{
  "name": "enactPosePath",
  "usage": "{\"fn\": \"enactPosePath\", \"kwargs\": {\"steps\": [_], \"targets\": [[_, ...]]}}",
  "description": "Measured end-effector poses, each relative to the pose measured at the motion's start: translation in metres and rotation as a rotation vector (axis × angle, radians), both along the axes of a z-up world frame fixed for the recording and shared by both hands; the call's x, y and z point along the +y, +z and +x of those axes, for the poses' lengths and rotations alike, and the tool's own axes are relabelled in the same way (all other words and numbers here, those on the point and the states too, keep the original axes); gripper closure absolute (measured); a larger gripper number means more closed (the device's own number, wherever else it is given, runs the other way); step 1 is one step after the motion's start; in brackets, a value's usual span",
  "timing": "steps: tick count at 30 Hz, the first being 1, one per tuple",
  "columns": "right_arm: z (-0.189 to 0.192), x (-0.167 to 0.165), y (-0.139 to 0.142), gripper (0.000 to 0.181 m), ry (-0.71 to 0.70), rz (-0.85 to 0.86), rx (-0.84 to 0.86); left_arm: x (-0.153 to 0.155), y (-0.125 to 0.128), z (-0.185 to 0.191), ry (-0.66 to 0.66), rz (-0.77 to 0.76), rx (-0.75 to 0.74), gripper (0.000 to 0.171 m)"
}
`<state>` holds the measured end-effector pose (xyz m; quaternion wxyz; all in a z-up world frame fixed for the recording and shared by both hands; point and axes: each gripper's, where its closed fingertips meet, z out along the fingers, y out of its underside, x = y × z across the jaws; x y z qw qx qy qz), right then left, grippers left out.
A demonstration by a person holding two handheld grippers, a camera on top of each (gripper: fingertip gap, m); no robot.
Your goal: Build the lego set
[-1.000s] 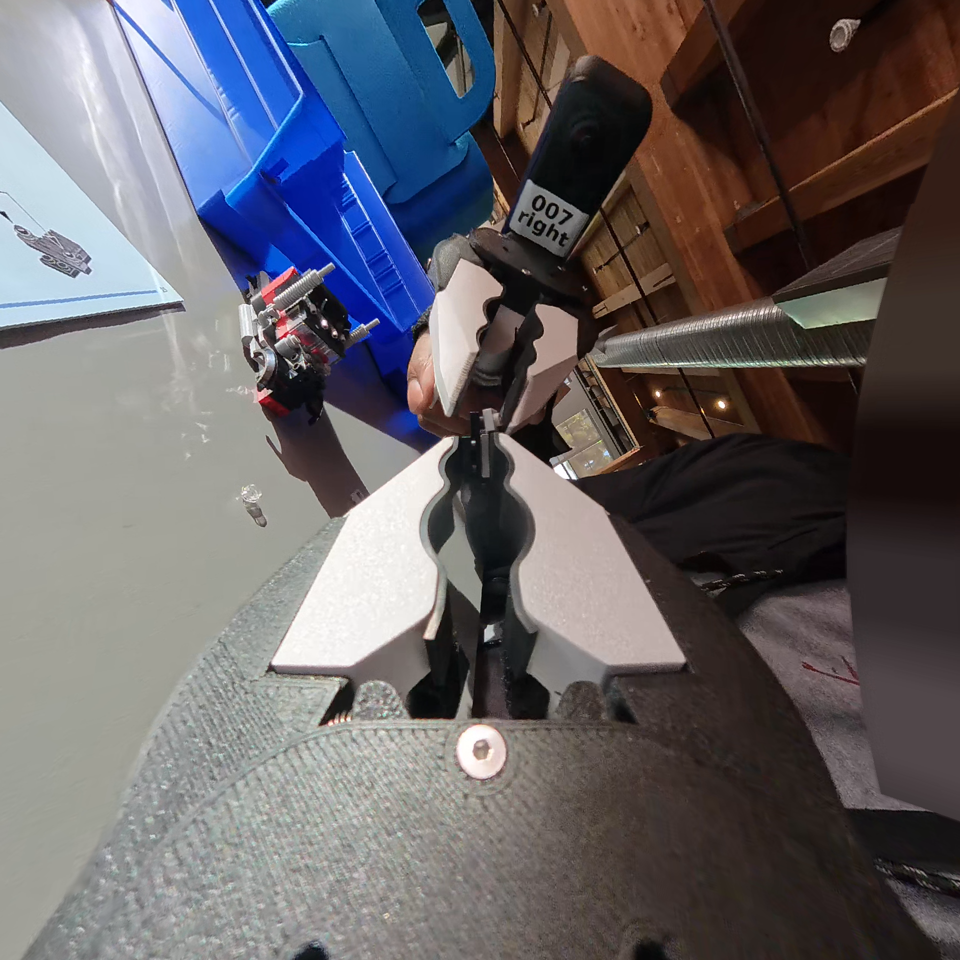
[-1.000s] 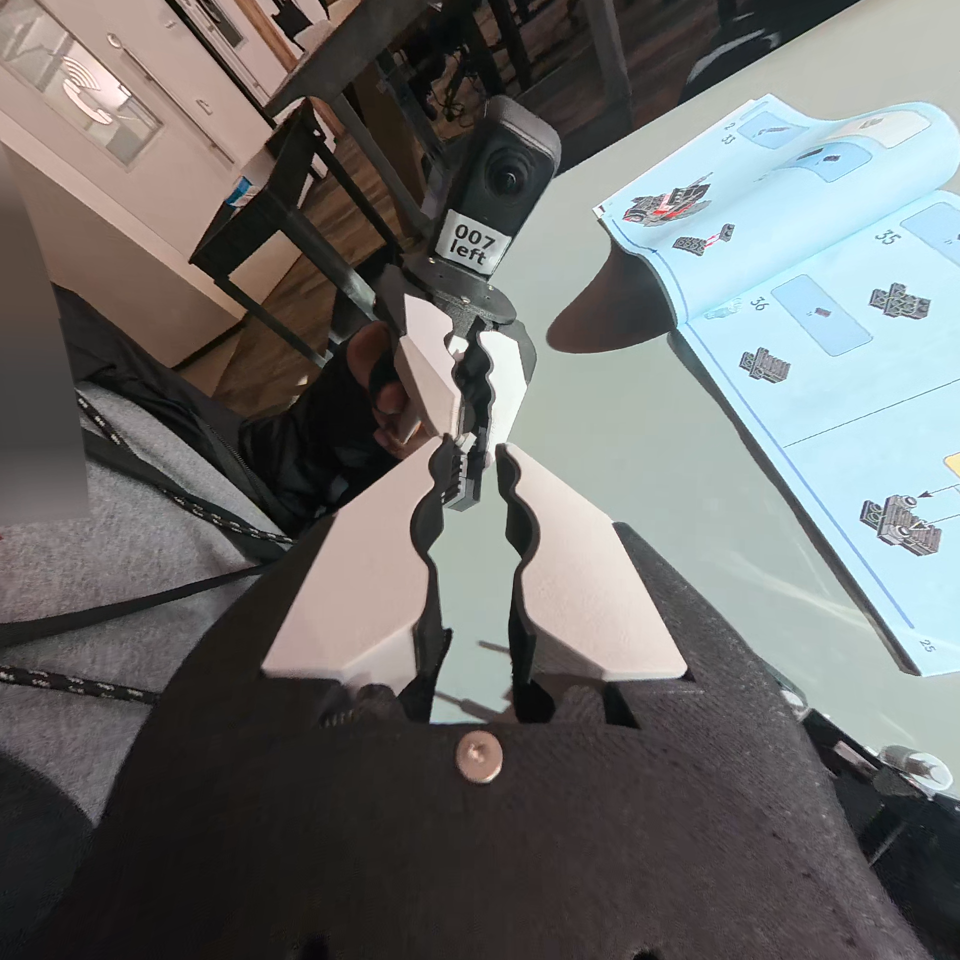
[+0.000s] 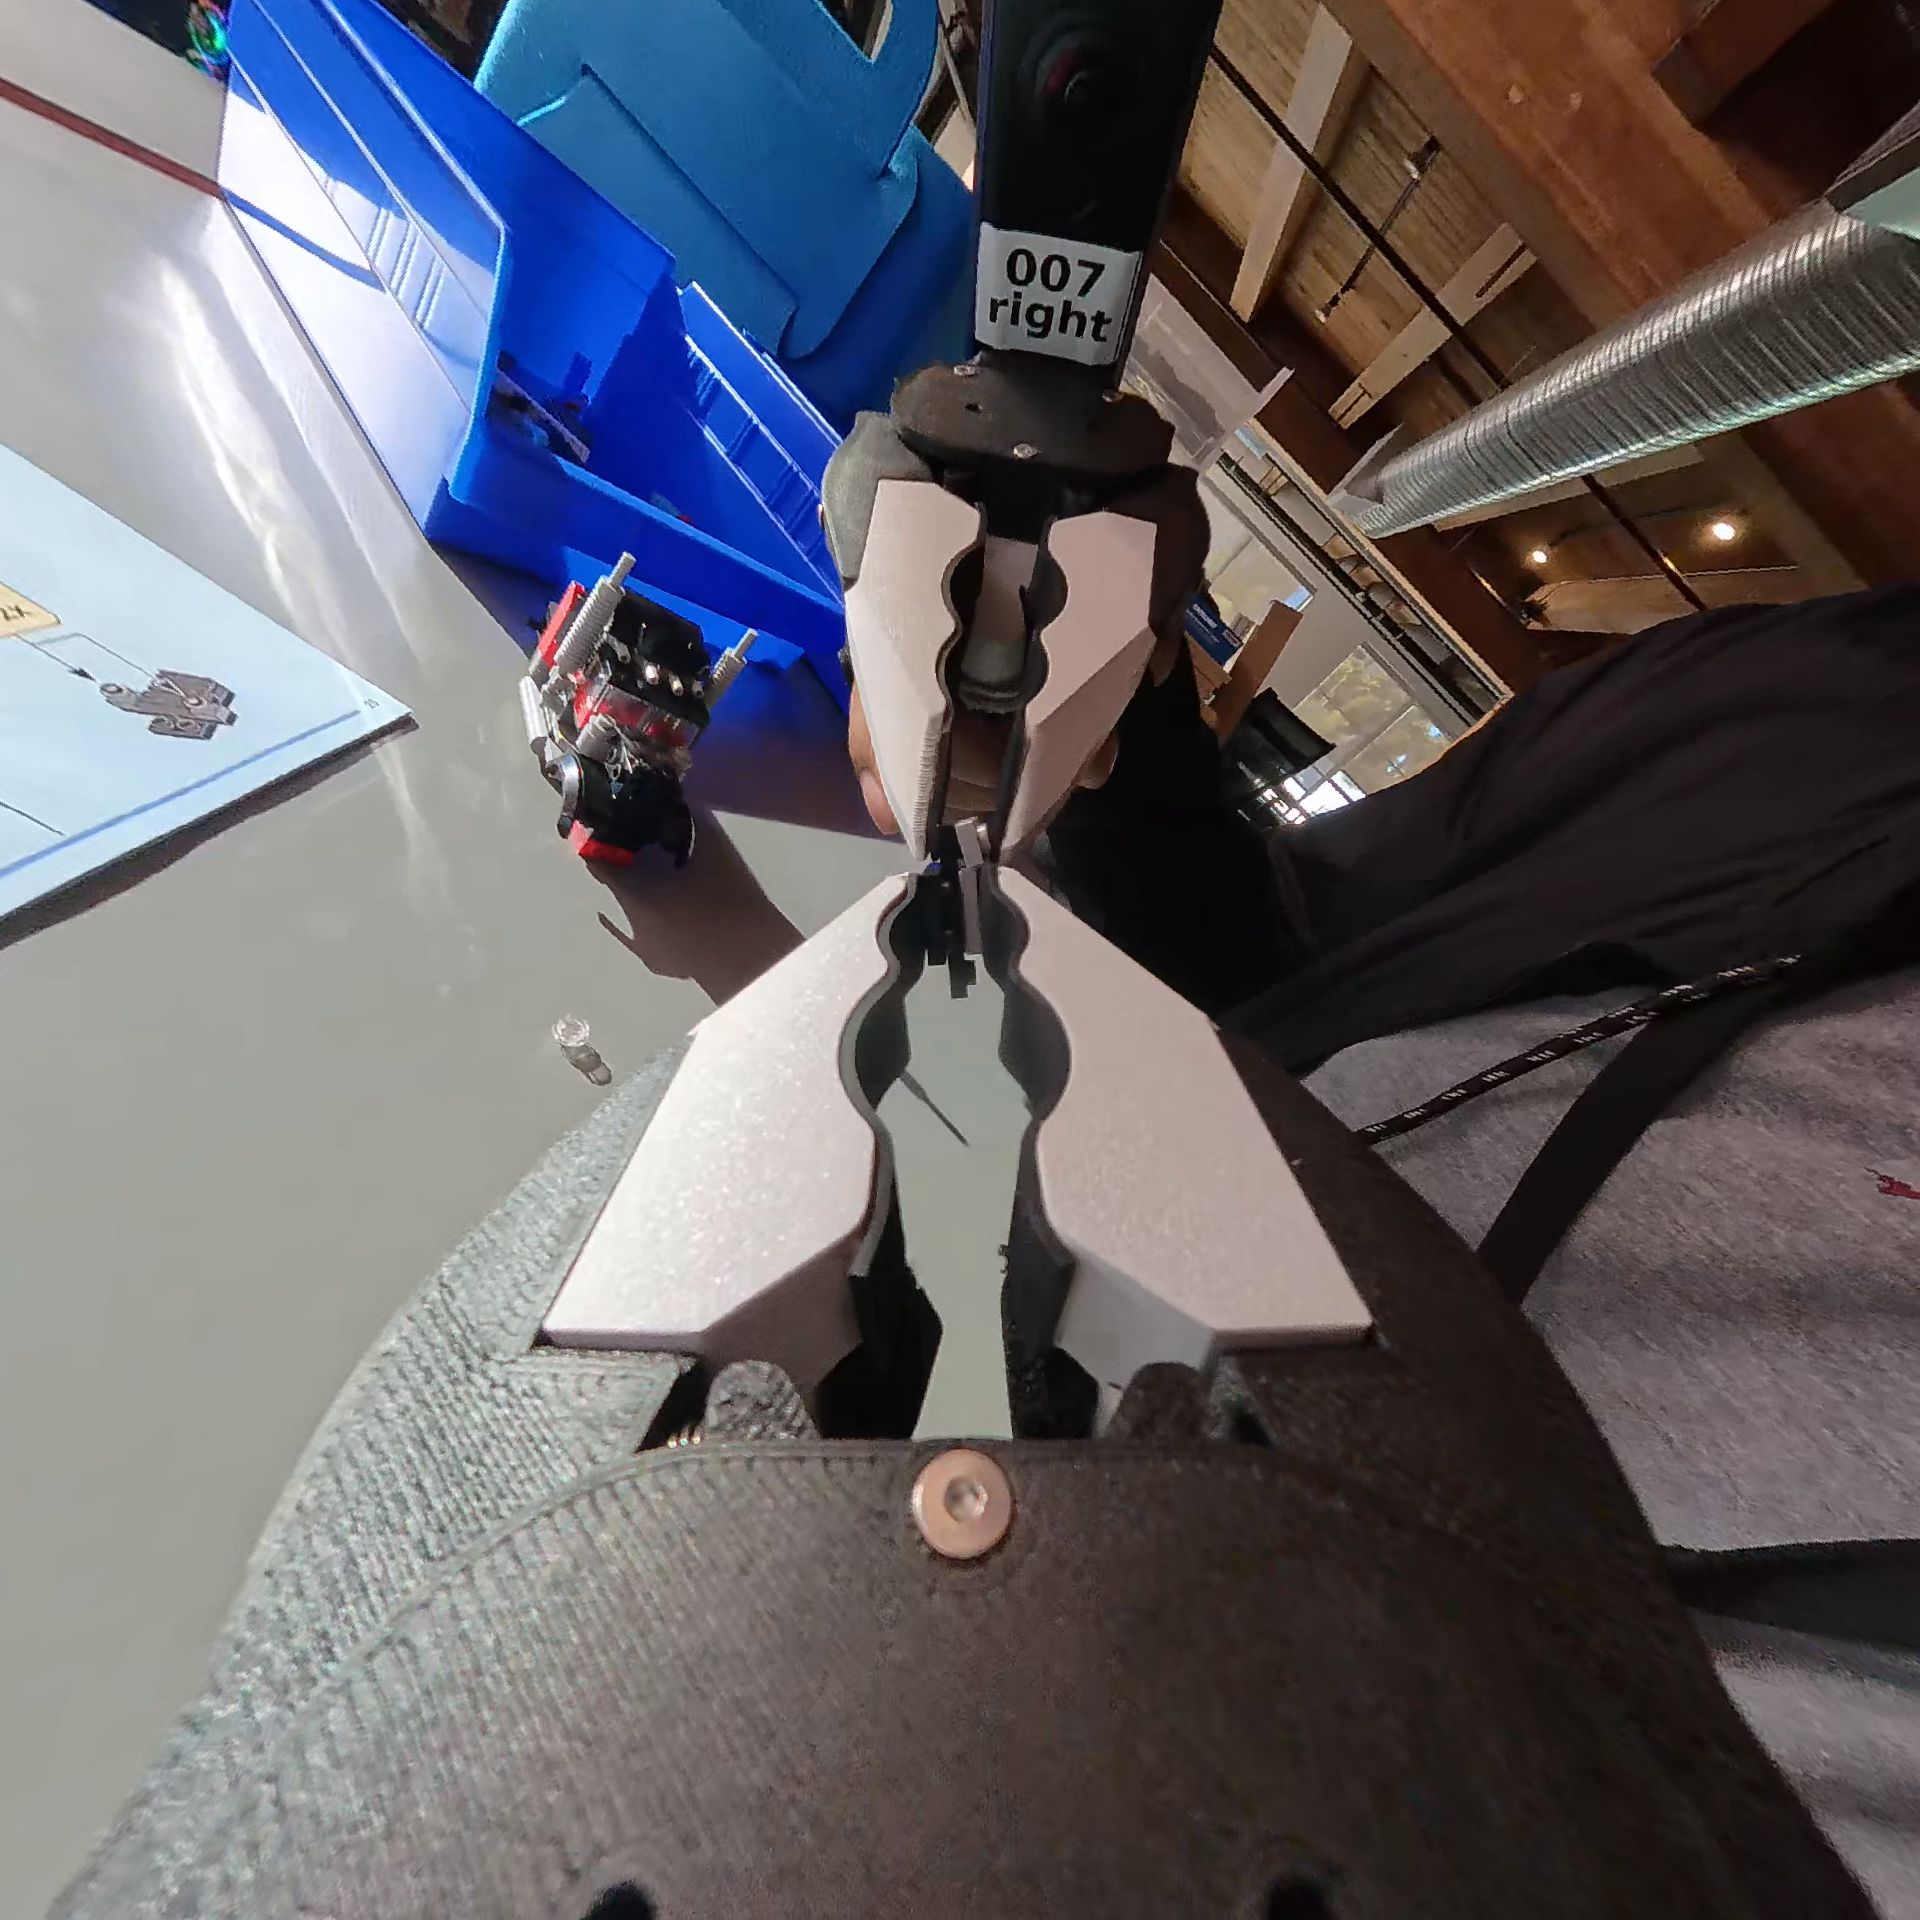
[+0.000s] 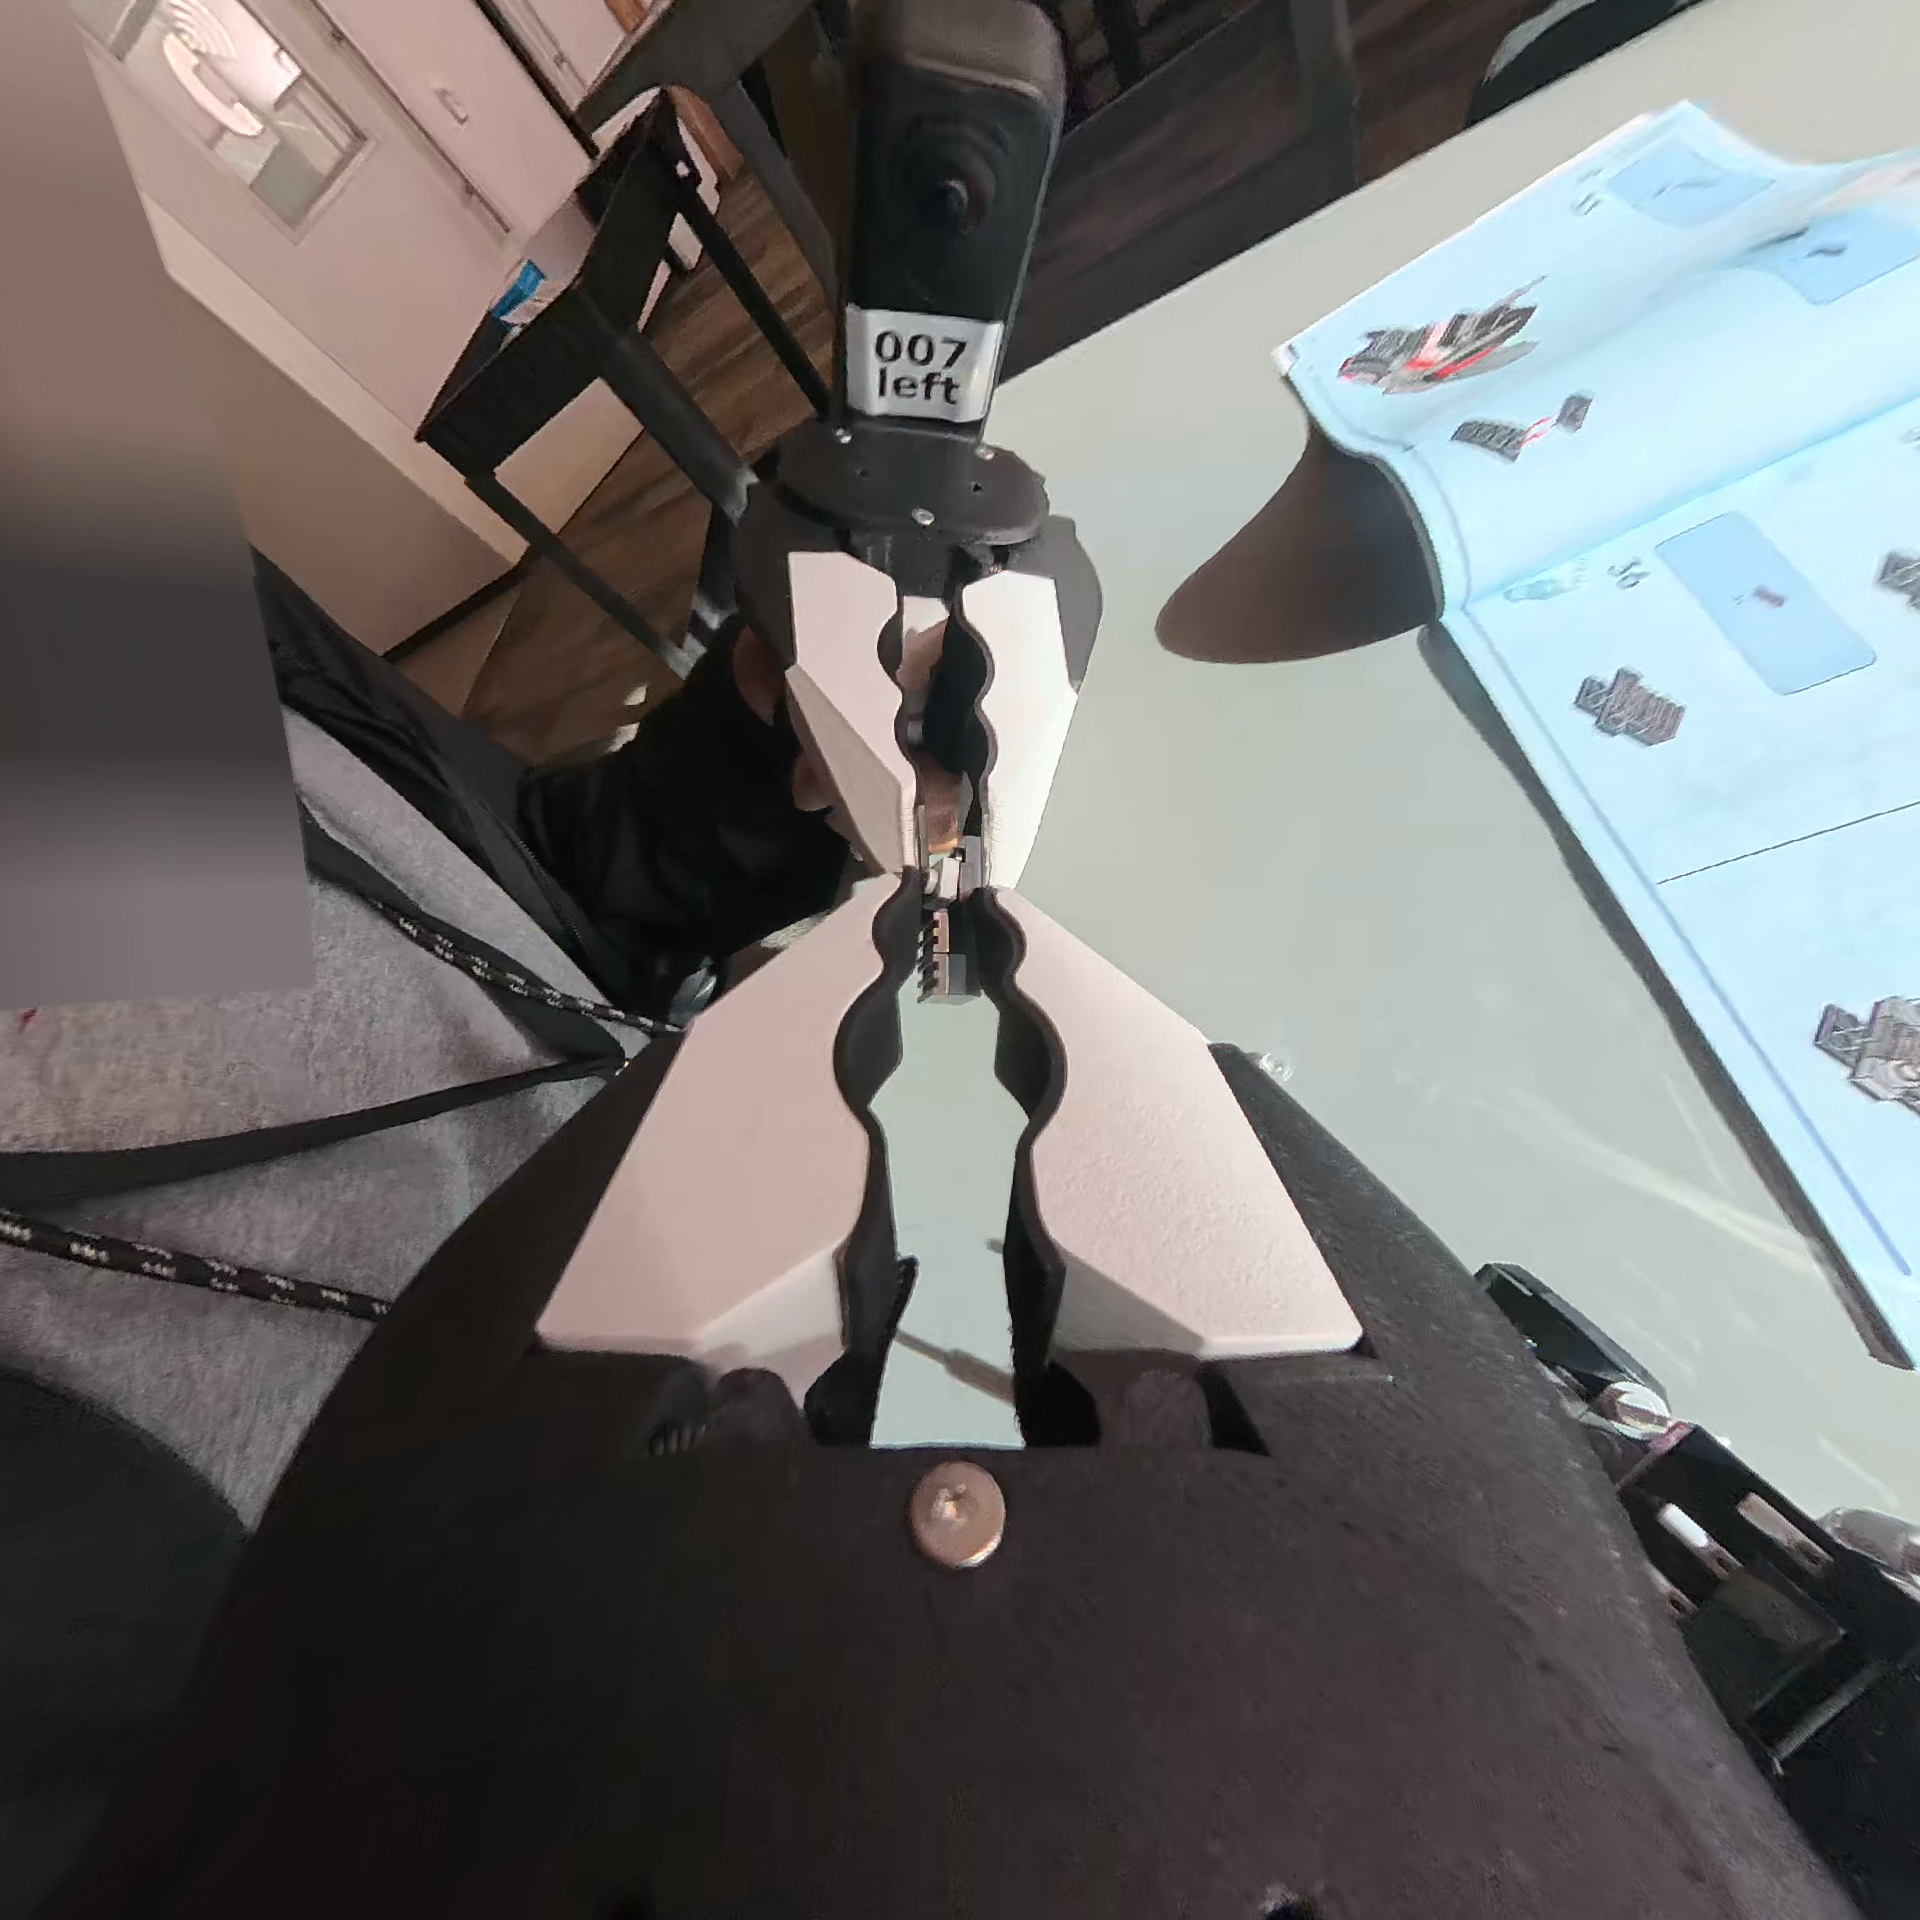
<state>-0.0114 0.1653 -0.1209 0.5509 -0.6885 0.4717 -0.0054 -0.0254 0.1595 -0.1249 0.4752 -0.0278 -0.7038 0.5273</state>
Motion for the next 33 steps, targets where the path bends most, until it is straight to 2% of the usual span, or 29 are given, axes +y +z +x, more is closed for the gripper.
{"fn": "enactPosePath", "kwargs": {"steps": [13, 29, 33], "targets": [[0.004, -0.002, 0.005, 0.170, -0.022, -0.081, -0.087, -0.002, 0.005, 0.003, 0.043, -0.045, -0.060, 0.161], [-0.001, 0.002, 0.014, 0.167, 0.016, -0.026, -0.126, 0.007, 0.020, 0.006, 0.007, -0.122, 0.030, 0.161], [0.002, -0.002, 0.009, 0.169, -0.009, -0.057, -0.109, 0.003, 0.011, 0.009, 0.031, -0.073, 0.015, 0.161]]}}
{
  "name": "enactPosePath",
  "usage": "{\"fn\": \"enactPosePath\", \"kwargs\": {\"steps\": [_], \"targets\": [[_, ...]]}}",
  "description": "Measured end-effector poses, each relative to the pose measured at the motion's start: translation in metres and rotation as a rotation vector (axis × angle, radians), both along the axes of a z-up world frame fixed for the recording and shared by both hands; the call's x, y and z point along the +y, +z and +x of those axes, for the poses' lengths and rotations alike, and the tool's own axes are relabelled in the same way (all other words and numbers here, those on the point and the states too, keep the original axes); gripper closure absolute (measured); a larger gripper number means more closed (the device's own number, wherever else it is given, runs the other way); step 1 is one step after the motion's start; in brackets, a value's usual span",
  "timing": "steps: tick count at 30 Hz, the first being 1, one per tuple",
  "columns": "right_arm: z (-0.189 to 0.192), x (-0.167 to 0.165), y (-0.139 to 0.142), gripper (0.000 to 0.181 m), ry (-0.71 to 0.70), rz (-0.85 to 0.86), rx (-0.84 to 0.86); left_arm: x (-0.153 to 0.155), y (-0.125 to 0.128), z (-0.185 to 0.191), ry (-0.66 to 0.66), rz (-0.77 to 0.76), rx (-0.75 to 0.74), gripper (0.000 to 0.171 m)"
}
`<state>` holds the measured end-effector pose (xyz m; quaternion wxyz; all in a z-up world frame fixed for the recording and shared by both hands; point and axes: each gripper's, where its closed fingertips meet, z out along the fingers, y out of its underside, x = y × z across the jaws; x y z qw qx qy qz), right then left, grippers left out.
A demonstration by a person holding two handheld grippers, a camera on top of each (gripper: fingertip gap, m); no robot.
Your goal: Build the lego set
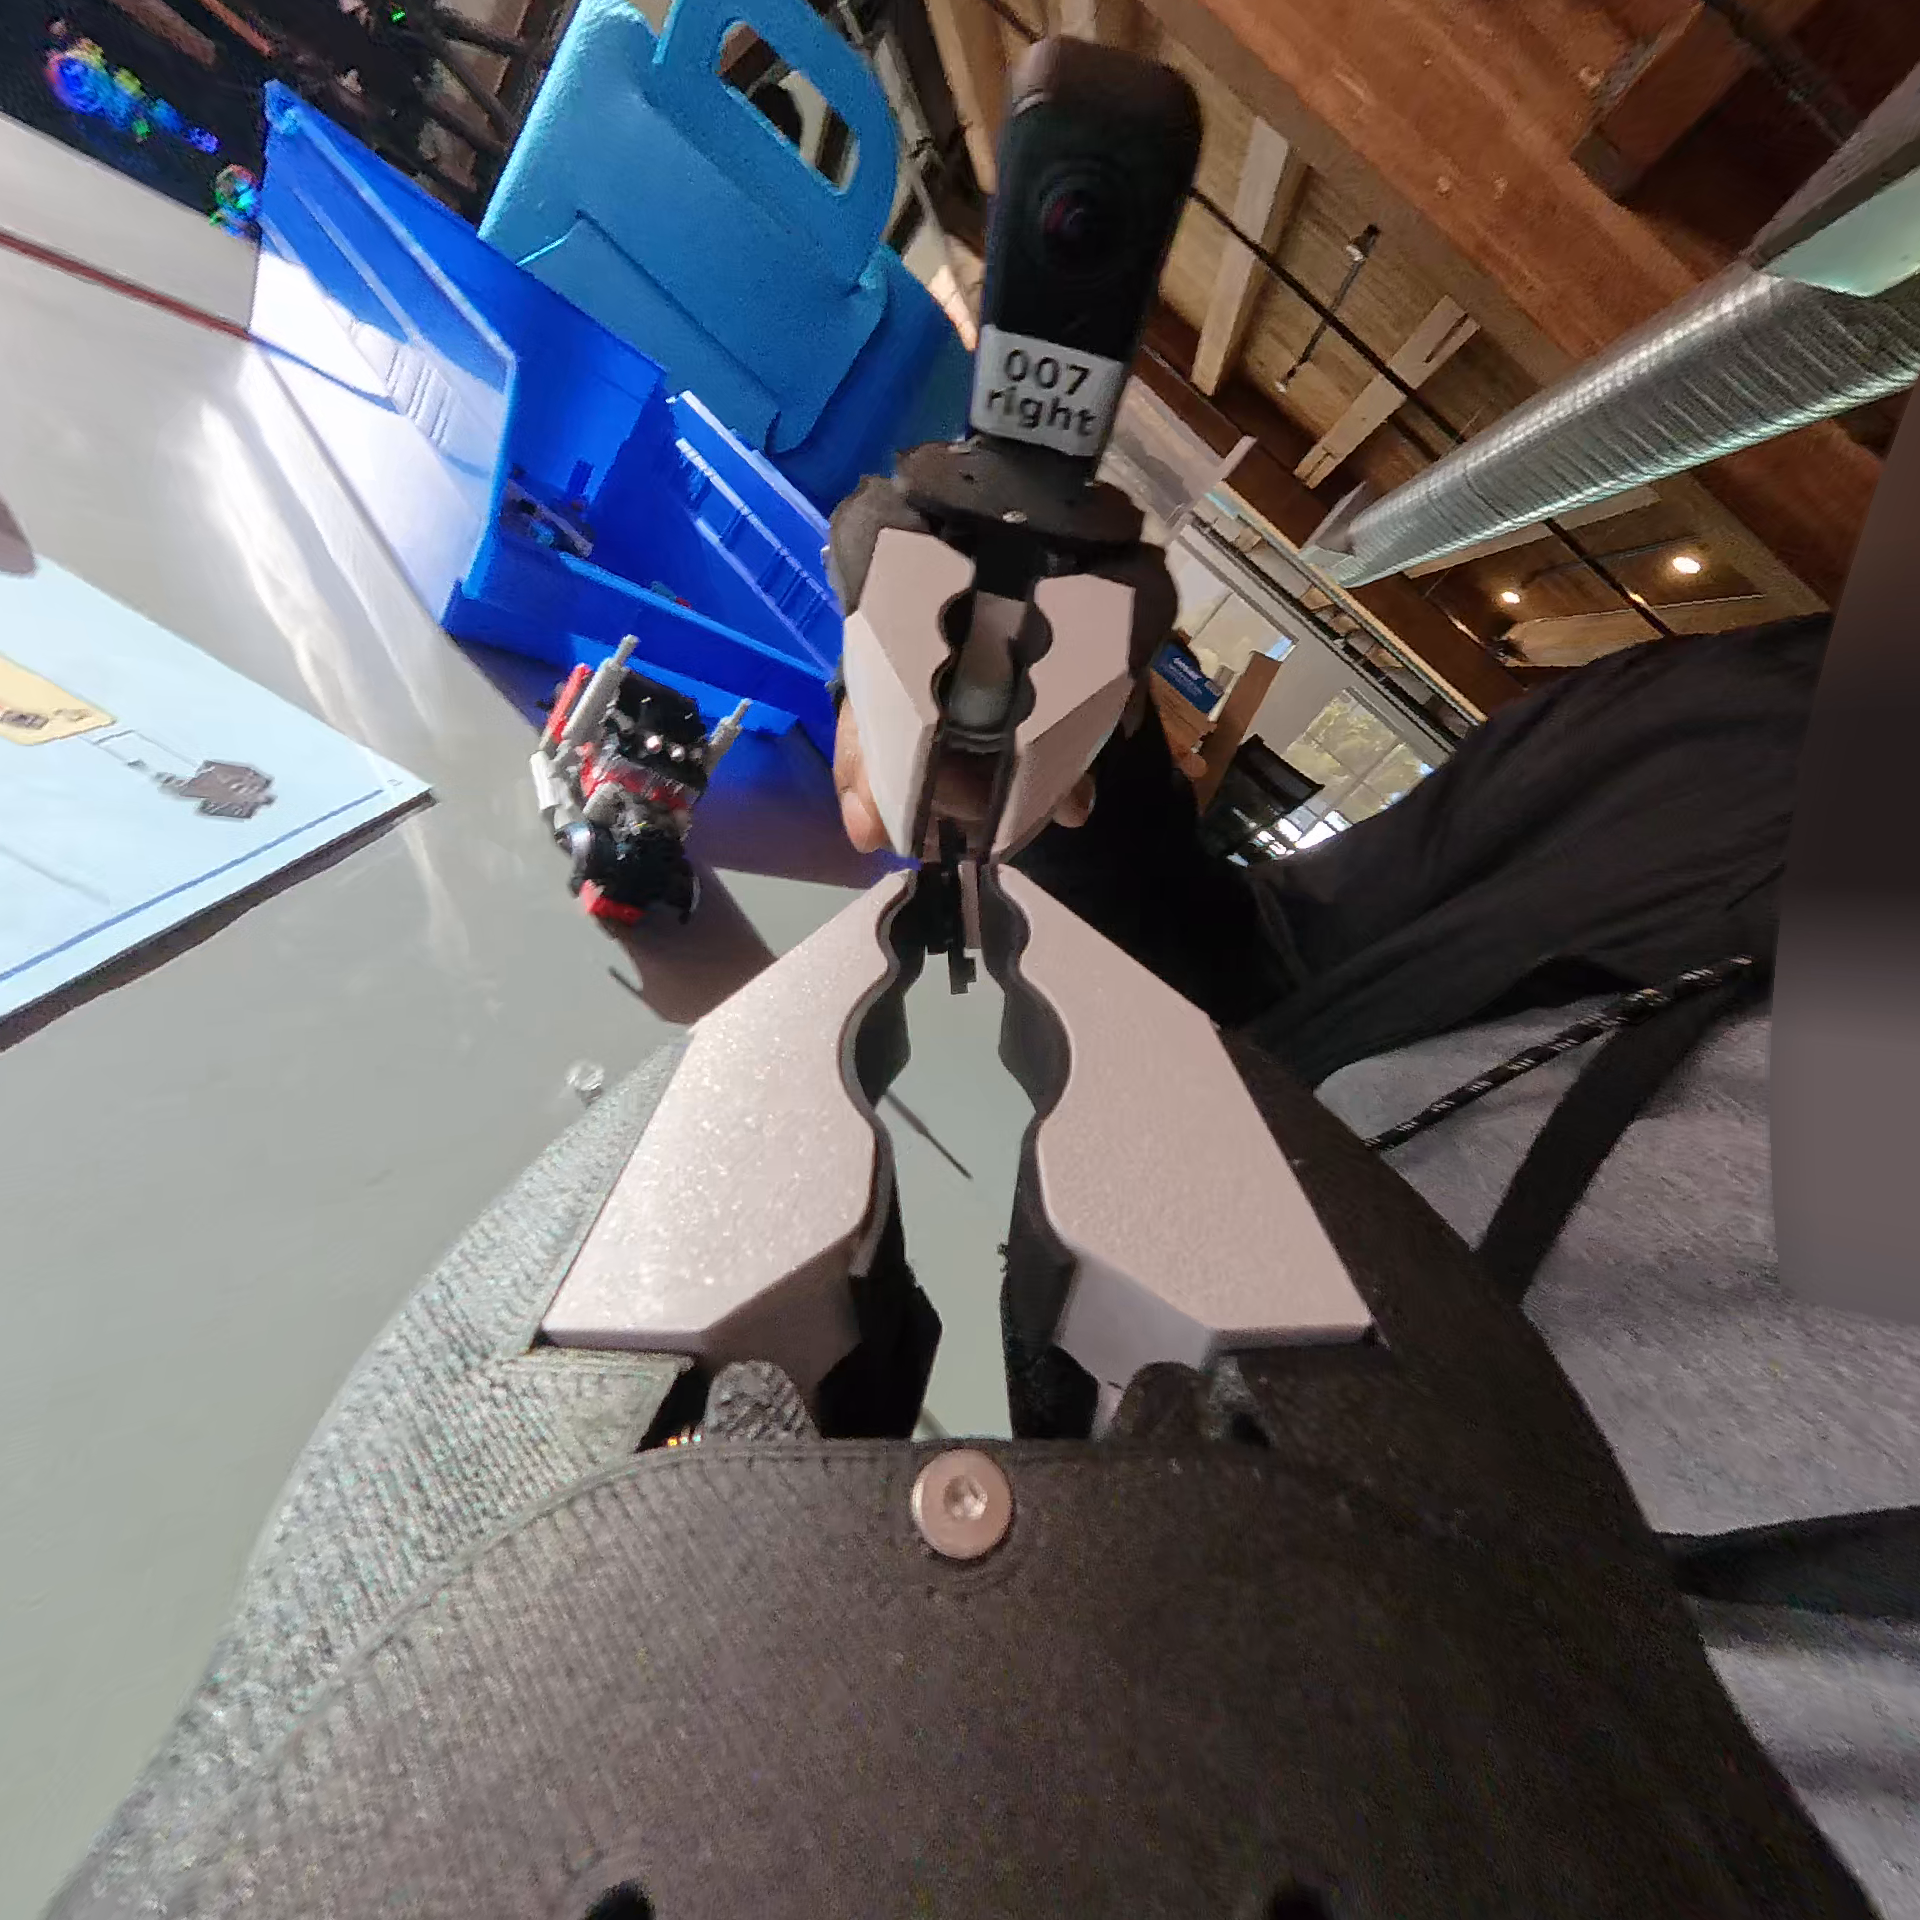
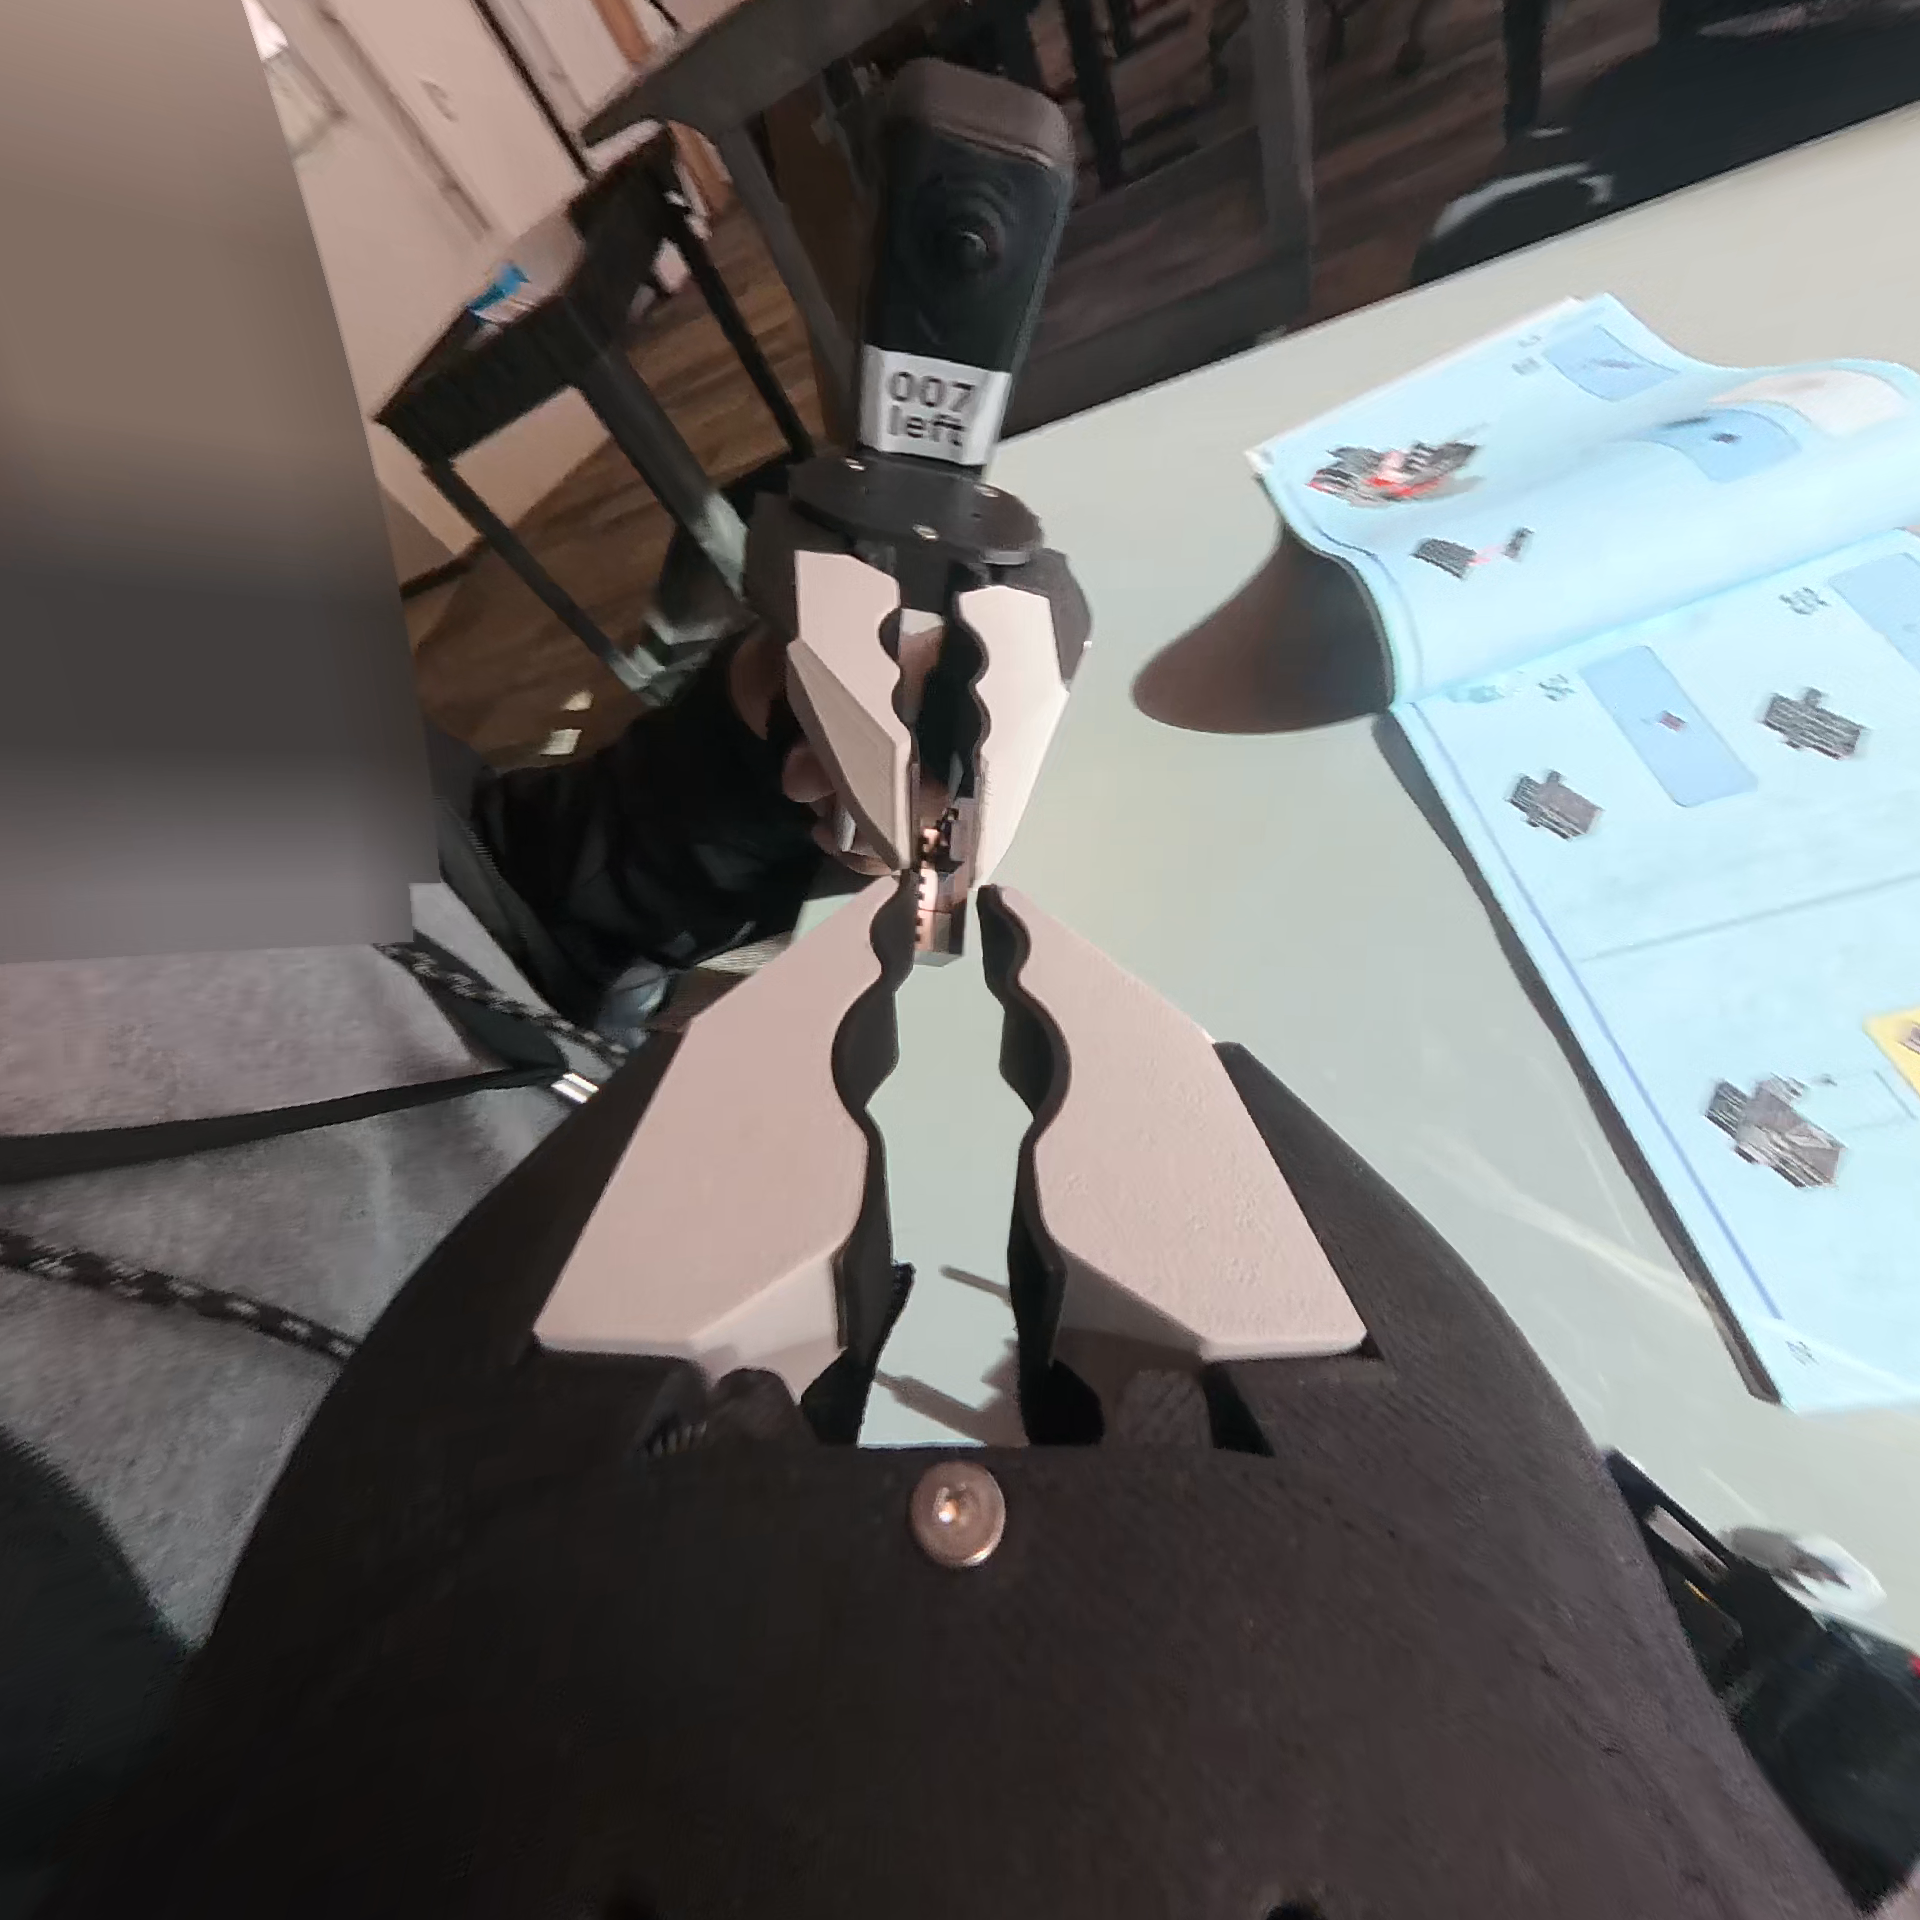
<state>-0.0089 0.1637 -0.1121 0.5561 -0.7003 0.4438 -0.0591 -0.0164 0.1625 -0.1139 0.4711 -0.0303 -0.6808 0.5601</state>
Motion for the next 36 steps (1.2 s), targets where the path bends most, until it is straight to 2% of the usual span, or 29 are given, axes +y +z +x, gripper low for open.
{"fn": "enactPosePath", "kwargs": {"steps": [8, 14, 21, 24, 29, 32, 36], "targets": [[0.005, -0.034, -0.008, 0.168, -0.177, -0.158, 0.009, -0.012, -0.029, 0.038, 0.187, 0.194, -0.006, 0.161], [-0.017, -0.049, -0.029, 0.169, -0.249, -0.238, 0.065, -0.010, -0.041, 0.038, 0.172, 0.287, 0.016, 0.162], [-0.066, -0.057, -0.082, 0.165, -0.293, -0.355, 0.184, -0.012, -0.050, 0.022, 0.114, 0.363, 0.042, 0.162], [-0.075, -0.057, -0.095, 0.160, -0.297, -0.394, 0.196, -0.015, -0.050, 0.014, 0.091, 0.367, 0.051, 0.162], [-0.076, -0.050, -0.106, 0.158, -0.273, -0.447, 0.185, -0.016, -0.049, 0.005, 0.066, 0.362, 0.042, 0.162], [-0.071, -0.047, -0.106, 0.172, -0.268, -0.468, 0.164, -0.016, -0.050, 0.004, 0.066, 0.367, 0.040, 0.162], [-0.063, -0.044, -0.088, 0.172, -0.275, -0.463, 0.081, -0.016, -0.051, 0.005, 0.069, 0.372, 0.051, 0.162]]}}
